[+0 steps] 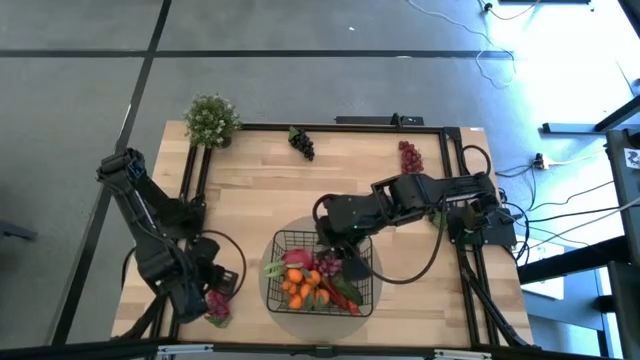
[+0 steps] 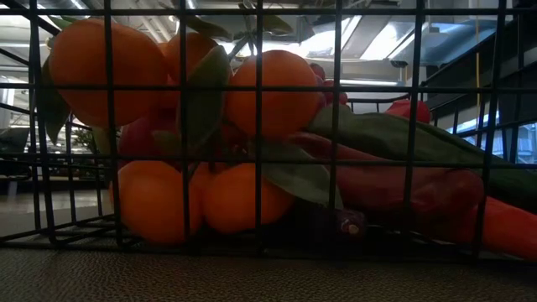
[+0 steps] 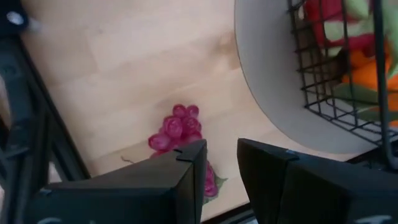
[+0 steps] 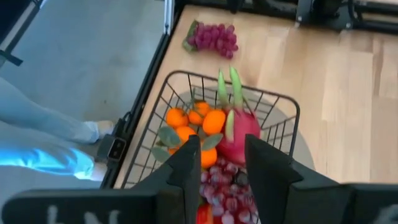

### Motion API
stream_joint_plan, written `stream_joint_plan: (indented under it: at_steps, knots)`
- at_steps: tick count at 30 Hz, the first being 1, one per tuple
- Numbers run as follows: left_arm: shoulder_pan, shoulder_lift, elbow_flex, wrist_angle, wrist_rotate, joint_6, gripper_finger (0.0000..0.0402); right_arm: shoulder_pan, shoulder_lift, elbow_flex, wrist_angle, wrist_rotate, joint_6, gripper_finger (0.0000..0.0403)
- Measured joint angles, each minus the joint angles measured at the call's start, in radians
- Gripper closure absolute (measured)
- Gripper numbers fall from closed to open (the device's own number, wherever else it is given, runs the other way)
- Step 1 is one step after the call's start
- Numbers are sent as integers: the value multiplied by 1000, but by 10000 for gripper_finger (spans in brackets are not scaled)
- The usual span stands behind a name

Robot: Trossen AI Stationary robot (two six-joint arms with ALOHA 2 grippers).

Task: Build produce basket
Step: Put the bottom red grapes into the black wire basket

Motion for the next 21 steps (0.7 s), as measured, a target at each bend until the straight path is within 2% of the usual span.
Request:
stream_joint_plan:
  at_steps: [8,21]
  knots:
    - [0,0,-109,145,3,-6,324,0,0,0,-13,0,2,293]
    - [-6,91,-118,163,111,-8,324,0,0,-1,-13,0,3,293]
